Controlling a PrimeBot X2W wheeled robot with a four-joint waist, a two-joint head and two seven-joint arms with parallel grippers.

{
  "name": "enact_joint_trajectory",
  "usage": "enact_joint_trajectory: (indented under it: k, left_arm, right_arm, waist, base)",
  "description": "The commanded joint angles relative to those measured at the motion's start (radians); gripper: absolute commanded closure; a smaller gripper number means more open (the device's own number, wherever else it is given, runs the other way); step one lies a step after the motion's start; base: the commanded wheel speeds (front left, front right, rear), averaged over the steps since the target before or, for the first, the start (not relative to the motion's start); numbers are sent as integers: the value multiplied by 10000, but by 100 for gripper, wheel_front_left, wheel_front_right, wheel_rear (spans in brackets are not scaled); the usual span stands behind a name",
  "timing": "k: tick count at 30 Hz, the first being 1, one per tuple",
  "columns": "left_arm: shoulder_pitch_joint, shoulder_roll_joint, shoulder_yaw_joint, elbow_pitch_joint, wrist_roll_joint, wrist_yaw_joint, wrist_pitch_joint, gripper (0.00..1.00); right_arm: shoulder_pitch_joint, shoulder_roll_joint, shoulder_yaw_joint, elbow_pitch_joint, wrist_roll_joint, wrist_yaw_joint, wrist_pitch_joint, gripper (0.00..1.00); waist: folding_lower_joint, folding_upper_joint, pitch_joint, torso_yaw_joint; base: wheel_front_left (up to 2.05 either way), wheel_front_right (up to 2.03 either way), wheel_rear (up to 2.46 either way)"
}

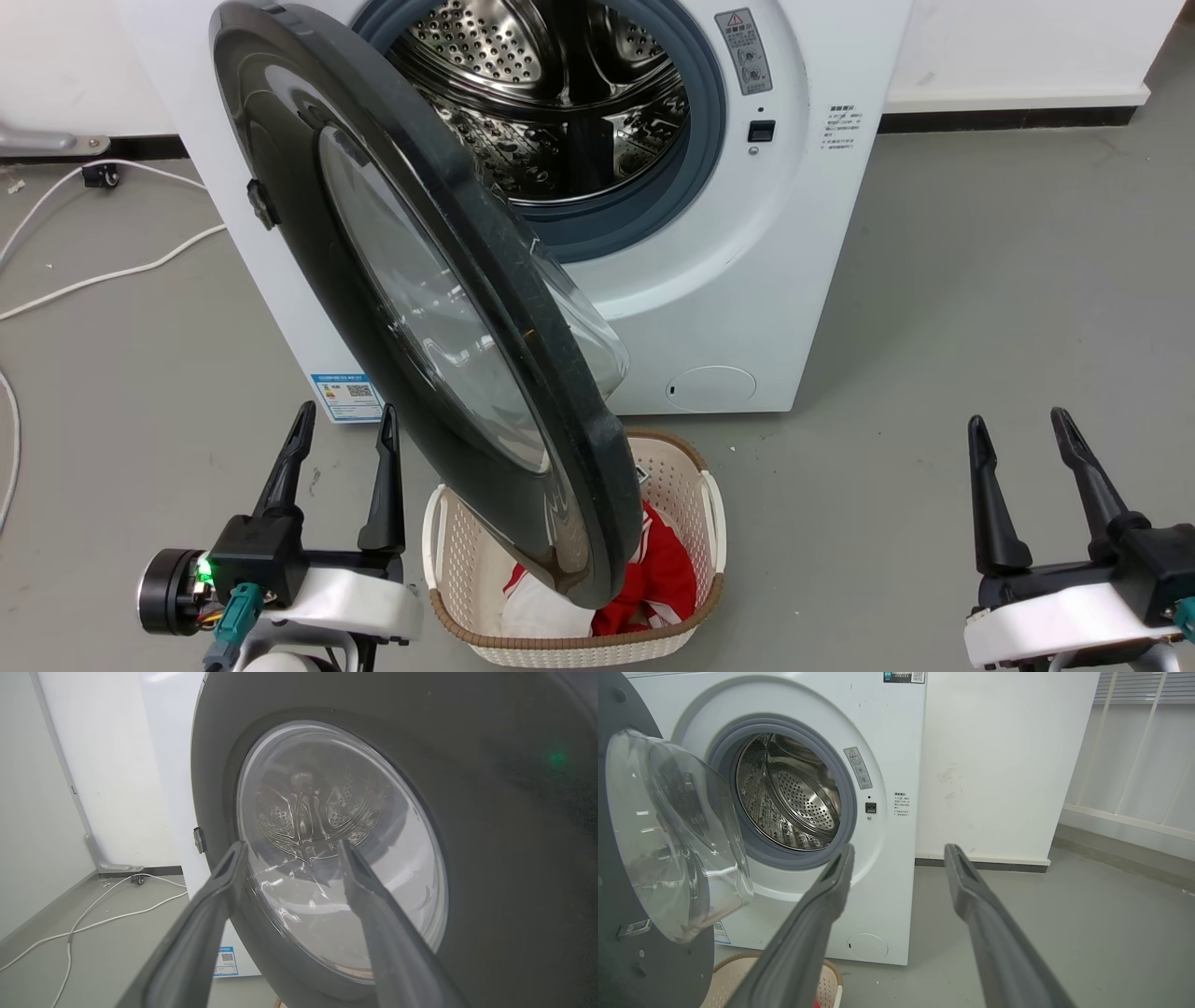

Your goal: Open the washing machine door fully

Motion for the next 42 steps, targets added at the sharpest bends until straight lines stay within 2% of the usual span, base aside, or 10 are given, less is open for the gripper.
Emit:
enact_joint_trajectory:
  k: [1,9,10,11,12,24,35,38,42]
  left_arm:
    - [-53,-4,33,-33,58,-11,-23,0]
    - [-8,-5,12,-64,121,-59,-23,0]
    - [-15,-5,15,-93,135,-59,-23,47]
    - [-17,-5,18,-114,129,-57,-23,87]
    - [-14,-5,21,-131,127,-58,-23,100]
    - [-292,-5,54,-1073,-51,5,-23,100]
    - [-1086,-5,-147,-4589,133,223,-18,100]
    - [-1273,-6,-503,-5442,186,207,-15,100]
    - [-1554,-6,-1500,-6204,-75,52,-15,100]
  right_arm:
    - [64,27,19,60,44,-6,-72,0]
    - [-116,29,5,256,141,-6,-155,0]
    - [-129,29,4,295,181,-6,-149,0]
    - [-148,29,5,312,201,-6,-154,0]
    - [-164,29,2,324,208,-6,-163,0]
    - [-241,30,-31,445,274,-6,-218,0]
    - [-286,31,-61,512,283,-6,-193,0]
    - [-294,29,-64,518,297,-6,-191,0]
    - [-280,29,-59,532,317,-6,-189,0]
  waist:
    - [0,0,-3,-7]
    - [0,0,14,-6]
    - [0,0,20,-6]
    - [0,0,26,-6]
    - [0,0,29,-5]
    - [0,0,43,9]
    - [0,0,24,13]
    - [0,0,29,-1]
    - [0,0,52,-4]
  base:
    - [0,0,0]
    - [0,0,0]
    - [0,0,0]
    - [0,0,0]
    - [0,0,0]
    - [0,0,0]
    - [0,0,0]
    - [0,0,0]
    - [0,0,0]
